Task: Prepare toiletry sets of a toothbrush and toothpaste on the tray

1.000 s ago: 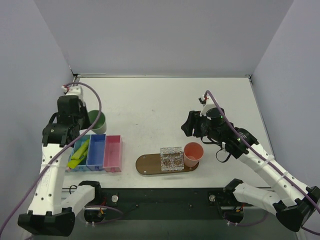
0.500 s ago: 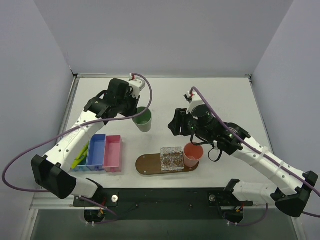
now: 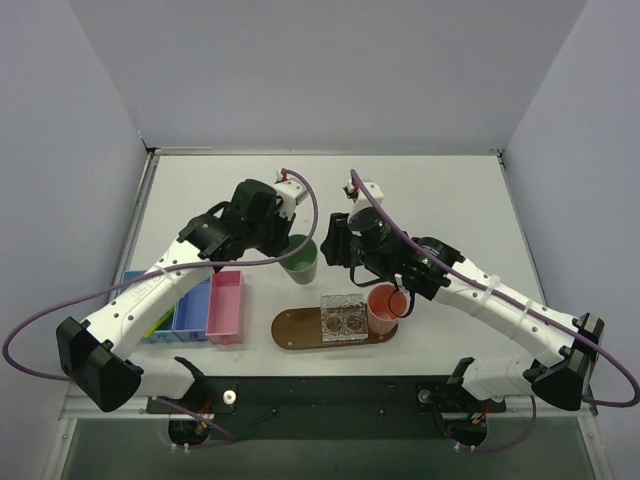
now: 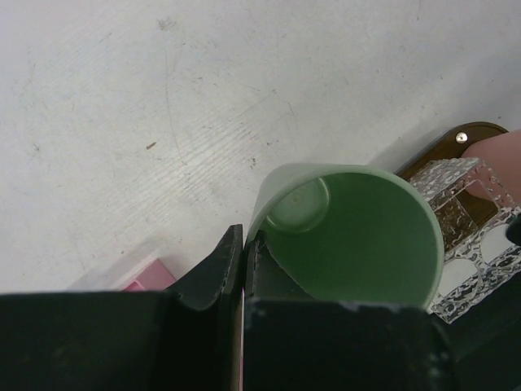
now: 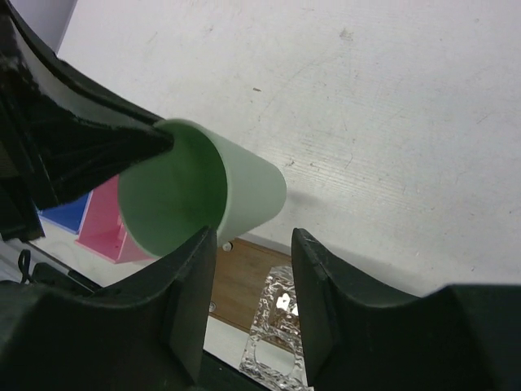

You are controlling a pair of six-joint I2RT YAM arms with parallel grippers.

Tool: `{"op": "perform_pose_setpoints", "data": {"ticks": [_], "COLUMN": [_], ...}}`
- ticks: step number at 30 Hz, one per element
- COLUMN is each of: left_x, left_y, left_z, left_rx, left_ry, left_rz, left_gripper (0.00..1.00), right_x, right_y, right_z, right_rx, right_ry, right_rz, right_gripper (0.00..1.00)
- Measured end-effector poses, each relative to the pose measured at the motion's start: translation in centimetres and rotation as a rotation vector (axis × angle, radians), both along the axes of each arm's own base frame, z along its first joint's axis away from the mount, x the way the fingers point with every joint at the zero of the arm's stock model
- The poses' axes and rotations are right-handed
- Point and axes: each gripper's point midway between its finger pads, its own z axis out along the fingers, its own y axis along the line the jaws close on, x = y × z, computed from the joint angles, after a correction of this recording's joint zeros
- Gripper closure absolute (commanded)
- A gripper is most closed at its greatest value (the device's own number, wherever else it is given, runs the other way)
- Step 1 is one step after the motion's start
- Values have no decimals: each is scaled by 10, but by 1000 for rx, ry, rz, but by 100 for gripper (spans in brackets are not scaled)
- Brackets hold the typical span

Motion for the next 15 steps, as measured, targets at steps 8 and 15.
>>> {"op": "perform_pose_setpoints", "data": {"ticks": [8,15], "left_x": [-8,-9], "left_y": [-13,-15], "left_z": [5,14], "left_rx": [-1,-19], "left_ry": [-44,-76], "left_rz": [-16,0], "left_gripper": [100,100], "right_x": [11,11], "right_y": [13,20], "right_z": [-4,-17], "right_rx": [7,-22], "right_ry": [-13,2], "right_rz": [-18,-15], "right_gripper": [66,72]}}
